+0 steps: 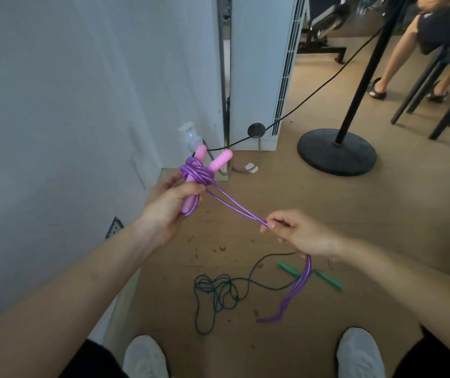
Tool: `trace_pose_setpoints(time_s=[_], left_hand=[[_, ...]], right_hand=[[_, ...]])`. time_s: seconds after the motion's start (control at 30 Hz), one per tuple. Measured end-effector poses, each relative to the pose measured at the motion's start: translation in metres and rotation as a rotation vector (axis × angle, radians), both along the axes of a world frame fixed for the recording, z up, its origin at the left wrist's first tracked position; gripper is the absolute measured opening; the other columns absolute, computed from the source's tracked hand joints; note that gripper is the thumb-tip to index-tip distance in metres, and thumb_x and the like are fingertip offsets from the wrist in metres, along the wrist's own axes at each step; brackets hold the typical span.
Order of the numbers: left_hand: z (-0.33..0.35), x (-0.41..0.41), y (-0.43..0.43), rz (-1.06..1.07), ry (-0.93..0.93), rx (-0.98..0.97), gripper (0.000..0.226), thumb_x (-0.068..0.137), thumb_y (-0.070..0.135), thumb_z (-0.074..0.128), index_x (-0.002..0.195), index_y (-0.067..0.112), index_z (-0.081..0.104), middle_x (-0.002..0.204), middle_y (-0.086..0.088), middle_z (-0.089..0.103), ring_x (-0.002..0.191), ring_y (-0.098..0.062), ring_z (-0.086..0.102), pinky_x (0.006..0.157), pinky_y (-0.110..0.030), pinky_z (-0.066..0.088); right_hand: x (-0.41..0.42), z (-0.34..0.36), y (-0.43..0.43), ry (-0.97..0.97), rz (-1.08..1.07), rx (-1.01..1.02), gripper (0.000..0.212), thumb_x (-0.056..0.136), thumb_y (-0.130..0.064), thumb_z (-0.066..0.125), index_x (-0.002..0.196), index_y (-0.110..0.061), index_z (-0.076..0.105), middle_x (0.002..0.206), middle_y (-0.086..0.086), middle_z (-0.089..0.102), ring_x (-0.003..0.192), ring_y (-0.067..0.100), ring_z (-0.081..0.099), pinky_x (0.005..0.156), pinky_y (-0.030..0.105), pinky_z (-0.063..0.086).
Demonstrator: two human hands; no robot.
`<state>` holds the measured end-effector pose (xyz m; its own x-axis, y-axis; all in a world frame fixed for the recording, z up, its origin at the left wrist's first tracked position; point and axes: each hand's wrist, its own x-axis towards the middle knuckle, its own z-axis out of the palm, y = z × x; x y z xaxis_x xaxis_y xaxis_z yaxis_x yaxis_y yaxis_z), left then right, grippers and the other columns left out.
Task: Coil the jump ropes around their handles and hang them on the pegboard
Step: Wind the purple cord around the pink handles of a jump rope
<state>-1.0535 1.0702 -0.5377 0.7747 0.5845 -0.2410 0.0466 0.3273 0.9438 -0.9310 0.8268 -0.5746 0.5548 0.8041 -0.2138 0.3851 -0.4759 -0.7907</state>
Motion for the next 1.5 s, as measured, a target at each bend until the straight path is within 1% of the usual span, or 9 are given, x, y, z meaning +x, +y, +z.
trace_pose_setpoints(time_s=[0.23, 0.37, 0.47, 0.67, 0.73, 0.83, 1.0, 1.3, 1.5], left_hand=[[0.010, 0.000, 0.020, 0.130, 0.012, 0.214, 0.063, 0.057, 0.011, 0.084, 0.118, 0.008, 0.067, 0.105, -0.001, 0.074, 0.086, -0.012, 0.072, 0.076, -0.027, 0.053], [0.005, -0.004, 0.027, 0.132, 0.053, 0.694, 0.036, 0.071, 0.002, 0.070, 0.104, 0.012, 0.061, 0.098, 0.000, 0.077, 0.082, -0.004, 0.066, 0.074, -0.033, 0.054], [-0.004, -0.006, 0.037, 0.135, 0.250, 1.208, 0.041, 0.068, 0.013, 0.071, 0.108, 0.022, 0.065, 0.087, -0.004, 0.066, 0.080, -0.016, 0.059, 0.071, -0.031, 0.046], [-0.022, -0.008, 0.033, -0.065, 0.340, 1.555, 0.042, 0.074, 0.019, 0.065, 0.115, 0.013, 0.067, 0.095, -0.014, 0.062, 0.080, -0.040, 0.066, 0.069, -0.041, 0.055], [-0.026, -0.008, 0.027, -0.184, 0.351, 1.625, 0.044, 0.074, 0.030, 0.053, 0.113, 0.013, 0.067, 0.096, -0.014, 0.063, 0.079, -0.041, 0.064, 0.067, -0.044, 0.055], [-0.035, -0.008, 0.013, -0.438, 0.304, 1.712, 0.053, 0.071, 0.012, 0.066, 0.124, 0.016, 0.064, 0.106, -0.010, 0.062, 0.090, -0.039, 0.063, 0.076, -0.045, 0.055], [-0.040, -0.013, -0.013, -0.788, 0.046, 1.805, 0.074, 0.070, 0.010, 0.079, 0.138, 0.022, 0.053, 0.124, 0.001, 0.059, 0.098, -0.023, 0.058, 0.085, -0.038, 0.050], [-0.034, -0.026, -0.053, -0.901, -0.228, 1.719, 0.090, 0.073, 0.005, 0.081, 0.149, 0.020, 0.035, 0.125, 0.005, 0.056, 0.098, -0.018, 0.054, 0.083, -0.041, 0.052], [-0.028, -0.030, -0.063, -1.060, -0.221, 1.807, 0.107, 0.078, 0.010, 0.077, 0.153, 0.054, 0.015, 0.128, 0.003, 0.049, 0.106, -0.017, 0.055, 0.083, -0.038, 0.056]], right_hand=[[-0.018, 0.004, 0.001, -0.045, 0.114, -0.062, 0.015, 0.101, -0.026, 0.053, 0.101, -0.018, 0.065, 0.080, 0.002, 0.056, 0.052, 0.002, 0.050, 0.050, 0.023, 0.051], [-0.020, 0.001, 0.000, 0.045, -0.012, -0.003, 0.010, 0.102, -0.014, 0.049, 0.101, -0.011, 0.059, 0.070, 0.003, 0.059, 0.047, 0.013, 0.056, 0.048, 0.027, 0.051], [-0.021, 0.002, -0.001, 0.029, -0.041, 0.015, 0.009, 0.102, -0.014, 0.050, 0.096, -0.016, 0.056, 0.071, 0.003, 0.062, 0.045, 0.015, 0.059, 0.044, 0.027, 0.048], [-0.017, 0.016, -0.003, -0.216, 0.142, -0.035, 0.020, 0.102, -0.031, 0.049, 0.084, -0.030, 0.057, 0.066, -0.009, 0.047, 0.059, 0.011, 0.040, 0.061, 0.035, 0.038], [-0.018, 0.028, -0.003, -0.219, 0.175, 0.016, 0.018, 0.100, -0.032, 0.055, 0.082, -0.029, 0.057, 0.062, -0.010, 0.047, 0.056, 0.007, 0.039, 0.059, 0.028, 0.035], [-0.013, 0.044, -0.005, -0.261, 0.165, 0.119, 0.017, 0.094, -0.026, 0.066, 0.078, -0.026, 0.060, 0.057, -0.017, 0.050, 0.052, 0.005, 0.041, 0.052, 0.019, 0.030], [0.012, 0.051, -0.008, -0.318, 0.034, 0.236, 0.006, 0.087, -0.023, 0.075, 0.088, -0.018, 0.073, 0.073, -0.001, 0.068, 0.064, 0.015, 0.058, 0.062, 0.032, 0.045], [0.049, 0.064, -0.018, -0.359, -0.051, 0.170, 0.019, 0.077, -0.025, 0.084, 0.089, -0.018, 0.070, 0.079, -0.004, 0.072, 0.068, 0.000, 0.064, 0.065, 0.011, 0.047], [0.056, 0.063, -0.020, -0.393, -0.049, 0.148, 0.018, 0.079, -0.026, 0.083, 0.086, -0.014, 0.071, 0.064, -0.013, 0.064, 0.059, -0.002, 0.058, 0.057, 0.011, 0.041]])
